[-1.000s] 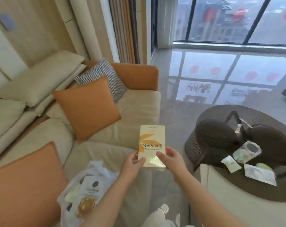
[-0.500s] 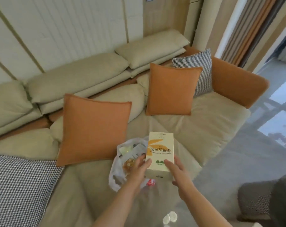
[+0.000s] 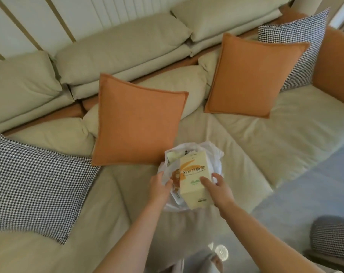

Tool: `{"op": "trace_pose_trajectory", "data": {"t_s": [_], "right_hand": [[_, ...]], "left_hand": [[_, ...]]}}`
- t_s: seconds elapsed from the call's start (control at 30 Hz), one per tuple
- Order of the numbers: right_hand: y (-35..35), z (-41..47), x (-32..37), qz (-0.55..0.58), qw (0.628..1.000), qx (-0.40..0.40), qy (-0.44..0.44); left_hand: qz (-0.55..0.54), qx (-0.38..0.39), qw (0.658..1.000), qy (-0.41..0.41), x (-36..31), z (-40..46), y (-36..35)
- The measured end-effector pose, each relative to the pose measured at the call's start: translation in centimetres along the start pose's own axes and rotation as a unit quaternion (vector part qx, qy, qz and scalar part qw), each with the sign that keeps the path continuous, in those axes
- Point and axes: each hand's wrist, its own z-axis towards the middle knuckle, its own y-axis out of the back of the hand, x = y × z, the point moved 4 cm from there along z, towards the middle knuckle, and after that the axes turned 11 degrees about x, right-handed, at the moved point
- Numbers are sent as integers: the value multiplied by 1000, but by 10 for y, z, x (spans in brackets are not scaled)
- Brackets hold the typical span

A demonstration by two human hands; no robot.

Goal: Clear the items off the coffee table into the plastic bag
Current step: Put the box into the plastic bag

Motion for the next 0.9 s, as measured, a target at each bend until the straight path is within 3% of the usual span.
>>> {"op": "trace_pose_trajectory", "data": {"t_s": [0.17,0.33,0.47,0.7,0.8,0.9], "right_hand": [[-27,41,6,14,998,-29,-46],[-56,75,6,-22,998,-33,-40],[-58,86,3,-30,999,-5,-20],[-84,80,3,-63,992,110,-18],[-98,88,1,-162,981,107,-25],[-103,92,0,-247,966,72,-23]], "left_hand": [[80,1,996,44,9,51,10],[87,67,986,121,43,90,14],[56,69,993,76,54,98,25],[0,13,1000,19,42,89,57],[-62,-28,998,18,42,84,77],[-84,-19,996,1,41,85,85]]}}
